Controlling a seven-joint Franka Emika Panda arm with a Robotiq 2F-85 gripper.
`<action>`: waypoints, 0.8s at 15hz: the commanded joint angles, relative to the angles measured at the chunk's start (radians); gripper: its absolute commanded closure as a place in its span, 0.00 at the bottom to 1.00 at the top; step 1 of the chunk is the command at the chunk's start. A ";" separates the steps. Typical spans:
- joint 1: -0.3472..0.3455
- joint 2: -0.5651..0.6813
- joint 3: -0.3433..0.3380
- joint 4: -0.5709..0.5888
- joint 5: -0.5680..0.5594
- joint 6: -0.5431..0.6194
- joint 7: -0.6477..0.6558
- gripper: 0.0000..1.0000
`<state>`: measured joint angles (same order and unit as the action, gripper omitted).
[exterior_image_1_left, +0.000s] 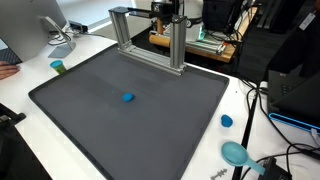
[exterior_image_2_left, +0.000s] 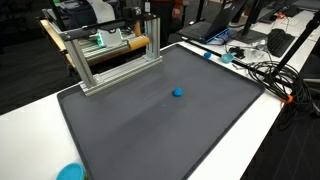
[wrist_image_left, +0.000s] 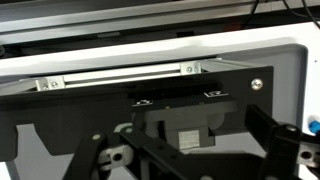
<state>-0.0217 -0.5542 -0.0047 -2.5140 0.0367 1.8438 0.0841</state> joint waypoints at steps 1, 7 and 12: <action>-0.012 -0.086 -0.003 -0.045 0.021 0.049 0.028 0.00; -0.029 -0.199 0.029 -0.132 -0.005 0.220 0.082 0.00; -0.036 -0.180 0.049 -0.129 -0.019 0.229 0.118 0.00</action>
<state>-0.0562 -0.7351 0.0444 -2.6459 0.0168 2.0761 0.2035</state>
